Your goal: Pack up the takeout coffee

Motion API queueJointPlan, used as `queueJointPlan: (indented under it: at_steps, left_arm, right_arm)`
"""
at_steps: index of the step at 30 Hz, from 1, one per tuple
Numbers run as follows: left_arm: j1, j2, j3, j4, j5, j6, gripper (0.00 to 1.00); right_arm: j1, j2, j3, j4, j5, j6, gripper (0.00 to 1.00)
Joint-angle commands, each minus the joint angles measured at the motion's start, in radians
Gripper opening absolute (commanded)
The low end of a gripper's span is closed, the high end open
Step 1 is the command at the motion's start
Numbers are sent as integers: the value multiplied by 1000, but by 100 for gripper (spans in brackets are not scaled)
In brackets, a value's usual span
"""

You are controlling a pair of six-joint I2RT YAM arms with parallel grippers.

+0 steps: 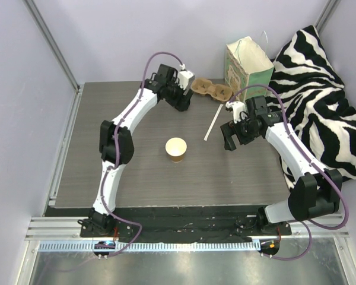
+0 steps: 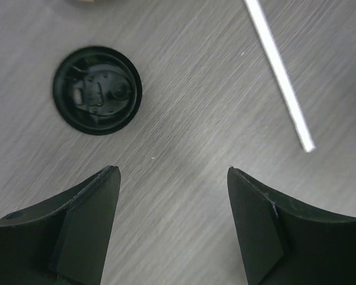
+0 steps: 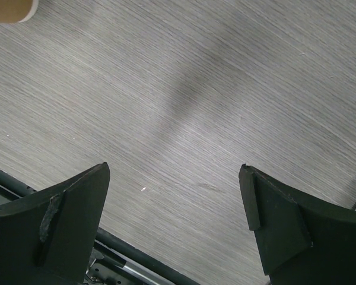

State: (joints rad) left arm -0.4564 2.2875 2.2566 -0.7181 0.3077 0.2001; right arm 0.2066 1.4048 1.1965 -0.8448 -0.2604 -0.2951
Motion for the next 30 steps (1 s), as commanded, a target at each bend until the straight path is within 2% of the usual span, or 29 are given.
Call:
queueJointPlan:
  at_steps: [1,10,16,24,30]
  left_arm:
    - [13,55,55,129,62,53,77]
    - [13,254,175,190,28,94,77]
    - [13,300,181,223,21,137,77]
    - [15,328,187,146,-30,231,75]
    - [15,300,140,66,-71,321,65]
  right_arm:
    - [2,5,5,23,21,-15,100]
    - [1,25,0,24,46,-21,100]
    - [2,29,-3,24,50,-24,100]
    - [2,22,2,23,53,-24,100]
    - [2,17,5,21,38,-24,100]
